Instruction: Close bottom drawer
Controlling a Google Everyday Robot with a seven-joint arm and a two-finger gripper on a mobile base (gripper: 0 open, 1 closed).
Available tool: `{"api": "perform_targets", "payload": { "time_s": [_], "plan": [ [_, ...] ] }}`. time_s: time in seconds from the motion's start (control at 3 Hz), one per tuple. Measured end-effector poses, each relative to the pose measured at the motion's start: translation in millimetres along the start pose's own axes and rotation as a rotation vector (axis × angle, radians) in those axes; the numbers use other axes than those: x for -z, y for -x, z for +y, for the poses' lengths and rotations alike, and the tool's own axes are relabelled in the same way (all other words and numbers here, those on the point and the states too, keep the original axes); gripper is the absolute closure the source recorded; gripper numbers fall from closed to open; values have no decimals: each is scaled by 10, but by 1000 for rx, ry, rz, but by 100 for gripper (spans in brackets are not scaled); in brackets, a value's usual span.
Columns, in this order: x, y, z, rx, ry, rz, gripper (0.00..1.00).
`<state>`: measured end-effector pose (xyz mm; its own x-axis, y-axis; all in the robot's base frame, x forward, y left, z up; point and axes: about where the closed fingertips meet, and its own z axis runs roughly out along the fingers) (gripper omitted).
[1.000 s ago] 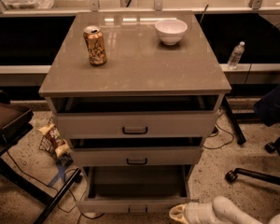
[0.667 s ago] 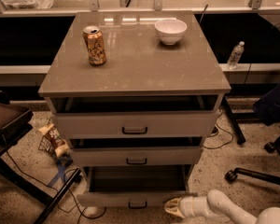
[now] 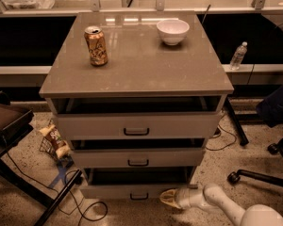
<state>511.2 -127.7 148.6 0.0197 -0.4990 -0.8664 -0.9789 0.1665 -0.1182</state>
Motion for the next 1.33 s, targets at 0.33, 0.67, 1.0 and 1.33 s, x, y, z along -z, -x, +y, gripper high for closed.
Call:
{"api": "perform_targets", "payload": {
  "time_s": [0.33, 0.67, 1.0, 1.33],
  "plan": [
    [-19, 44, -168, 1, -54, -61, 100],
    [8, 50, -269, -9, -105, -106, 100],
    [29, 84, -352, -19, -154, -163, 100],
    [28, 84, -352, -19, -154, -163, 100]
  ]
}}
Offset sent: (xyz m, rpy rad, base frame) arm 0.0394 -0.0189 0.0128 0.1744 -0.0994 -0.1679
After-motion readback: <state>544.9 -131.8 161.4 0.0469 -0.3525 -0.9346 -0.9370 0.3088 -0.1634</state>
